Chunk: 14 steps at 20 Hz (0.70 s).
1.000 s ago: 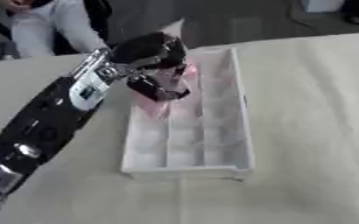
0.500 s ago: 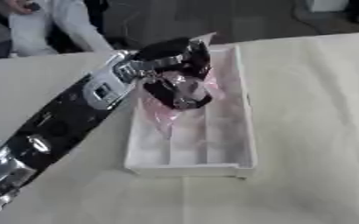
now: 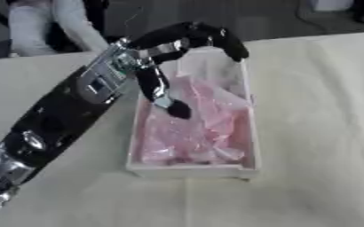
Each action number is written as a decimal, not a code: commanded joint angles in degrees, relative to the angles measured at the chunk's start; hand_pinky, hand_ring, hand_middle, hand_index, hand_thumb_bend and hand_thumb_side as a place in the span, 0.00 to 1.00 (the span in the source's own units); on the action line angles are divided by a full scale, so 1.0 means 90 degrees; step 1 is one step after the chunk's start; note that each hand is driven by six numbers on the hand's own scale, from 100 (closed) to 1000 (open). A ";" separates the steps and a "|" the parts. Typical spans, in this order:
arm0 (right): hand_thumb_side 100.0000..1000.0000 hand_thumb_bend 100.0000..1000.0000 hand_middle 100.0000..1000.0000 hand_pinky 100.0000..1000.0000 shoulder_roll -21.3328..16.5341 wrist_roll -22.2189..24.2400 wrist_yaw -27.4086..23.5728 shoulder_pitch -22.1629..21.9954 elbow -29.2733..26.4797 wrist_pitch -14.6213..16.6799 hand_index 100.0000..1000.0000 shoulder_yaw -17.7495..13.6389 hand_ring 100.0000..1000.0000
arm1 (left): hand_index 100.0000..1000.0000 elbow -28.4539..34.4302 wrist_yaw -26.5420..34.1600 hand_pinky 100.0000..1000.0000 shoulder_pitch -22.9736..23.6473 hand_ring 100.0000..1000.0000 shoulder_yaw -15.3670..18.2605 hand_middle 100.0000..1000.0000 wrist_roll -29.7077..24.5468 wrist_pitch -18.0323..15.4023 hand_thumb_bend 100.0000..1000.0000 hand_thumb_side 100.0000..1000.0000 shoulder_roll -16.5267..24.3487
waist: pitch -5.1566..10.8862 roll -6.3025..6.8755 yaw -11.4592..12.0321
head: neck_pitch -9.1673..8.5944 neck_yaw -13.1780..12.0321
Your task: Pick up objects on the table and place them in the box.
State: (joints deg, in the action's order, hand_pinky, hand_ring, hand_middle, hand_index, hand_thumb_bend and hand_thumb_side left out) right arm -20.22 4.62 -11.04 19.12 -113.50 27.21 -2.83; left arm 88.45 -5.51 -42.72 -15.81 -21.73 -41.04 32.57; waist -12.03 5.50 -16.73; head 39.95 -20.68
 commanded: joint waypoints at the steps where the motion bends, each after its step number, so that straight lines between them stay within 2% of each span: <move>1: 1.00 0.36 0.84 0.78 -0.0040 0.0007 0.0009 0.0029 -0.0109 -0.0006 0.77 -0.0020 0.83 | 0.88 0.0111 -0.0252 0.70 -0.0051 0.79 0.0162 0.78 -0.0812 -0.0833 0.42 0.88 0.0216 | 0.0100 -0.0053 0.0014 | -0.0070 -0.0021; 2: 1.00 0.36 0.84 0.78 -0.0041 0.0008 0.0009 0.0029 -0.0109 -0.0004 0.77 -0.0020 0.83 | 0.88 0.0110 -0.0376 0.70 -0.0046 0.79 0.0159 0.78 -0.0879 -0.0870 0.43 0.89 0.0227 | 0.0096 -0.0055 0.0014 | -0.0072 -0.0024; 3: 1.00 0.36 0.84 0.78 -0.0041 0.0008 0.0009 0.0029 -0.0109 -0.0002 0.77 -0.0020 0.83 | 0.88 0.0109 -0.0476 0.68 -0.0040 0.78 0.0157 0.78 -0.0928 -0.0907 0.38 0.82 0.0233 | 0.0094 -0.0057 0.0015 | -0.0072 -0.0027; 4: 1.00 0.36 0.84 0.78 -0.0040 0.0007 0.0008 0.0029 -0.0109 -0.0001 0.77 -0.0020 0.83 | 0.88 0.0109 -0.0556 0.67 -0.0033 0.78 0.0159 0.77 -0.0961 -0.0940 0.37 0.80 0.0239 | 0.0091 -0.0059 0.0017 | -0.0072 -0.0030; 5: 1.00 0.36 0.84 0.78 -0.0040 0.0007 0.0007 0.0029 -0.0108 0.0000 0.77 -0.0021 0.83 | 0.87 0.0113 -0.0602 0.64 -0.0023 0.76 0.0176 0.76 -0.0957 -0.0965 0.32 0.76 0.0247 | 0.0089 -0.0063 0.0022 | -0.0075 -0.0029; 7: 1.00 0.36 0.84 0.78 -0.0037 0.0005 0.0006 0.0027 -0.0108 0.0003 0.77 -0.0026 0.83 | 0.85 0.0132 -0.0590 0.57 0.0037 0.71 0.0263 0.72 -0.0792 -0.0968 0.25 0.75 0.0304 | 0.0086 -0.0070 0.0044 | -0.0087 -0.0011; 8: 1.00 0.36 0.84 0.78 -0.0039 0.0001 0.0006 0.0025 -0.0107 0.0003 0.77 -0.0031 0.83 | 0.85 0.0143 -0.0513 0.59 0.0101 0.73 0.0307 0.73 -0.0639 -0.0949 0.26 0.75 0.0364 | 0.0087 -0.0071 0.0058 | -0.0094 0.0004; 9: 1.00 0.36 0.84 0.78 -0.0045 -0.0004 0.0007 0.0022 -0.0107 0.0004 0.77 -0.0038 0.83 | 0.83 0.0139 -0.0414 0.46 0.0185 0.64 0.0376 0.67 -0.0457 -0.0903 0.19 0.71 0.0437 | 0.0088 -0.0073 0.0088 | -0.0109 0.0041; 10: 0.99 0.35 0.84 0.78 -0.0055 -0.0012 0.0011 0.0019 -0.0108 0.0007 0.77 -0.0049 0.83 | 0.83 0.0131 -0.0286 0.45 0.0301 0.64 0.0517 0.68 -0.0186 -0.0805 0.20 0.72 0.0550 | 0.0089 -0.0074 0.0130 | -0.0131 0.0091; 11: 1.00 0.36 0.84 0.78 -0.0063 -0.0019 0.0015 0.0021 -0.0112 0.0012 0.77 -0.0058 0.83 | 0.80 0.0140 -0.0194 0.38 0.0423 0.58 0.0665 0.62 0.0129 -0.0669 0.14 0.68 0.0647 | 0.0085 -0.0077 0.0169 | -0.0170 0.0161; 12: 1.00 0.36 0.84 0.78 -0.0072 -0.0029 0.0020 0.0026 -0.0115 0.0015 0.77 -0.0066 0.83 | 0.81 0.0197 -0.0034 0.41 0.0568 0.60 0.0767 0.64 0.0435 -0.0572 0.16 0.69 0.0755 | 0.0082 -0.0078 0.0195 | -0.0197 0.0211; 13: 1.00 0.36 0.84 0.78 -0.0082 -0.0040 0.0025 0.0038 -0.0118 0.0022 0.77 -0.0074 0.83 | 0.76 0.0250 0.0125 0.33 0.0737 0.53 0.0870 0.58 0.0696 -0.0464 0.12 0.67 0.0858 | 0.0074 -0.0083 0.0227 | -0.0247 0.0288; 14: 1.00 0.36 0.83 0.78 -0.0099 -0.0059 0.0031 0.0063 -0.0120 0.0040 0.77 -0.0087 0.83 | 0.74 0.0349 0.0380 0.30 0.1007 0.51 0.1036 0.56 0.1012 -0.0317 0.12 0.68 0.0992 | 0.0059 -0.0088 0.0258 | -0.0325 0.0378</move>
State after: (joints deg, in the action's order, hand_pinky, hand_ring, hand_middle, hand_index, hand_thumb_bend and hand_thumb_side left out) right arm -20.24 4.35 -11.02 19.14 -113.50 27.45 -3.02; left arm 90.13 -4.26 -33.44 -8.67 -14.64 -43.98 38.56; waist -12.19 5.12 -14.46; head 38.20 -18.43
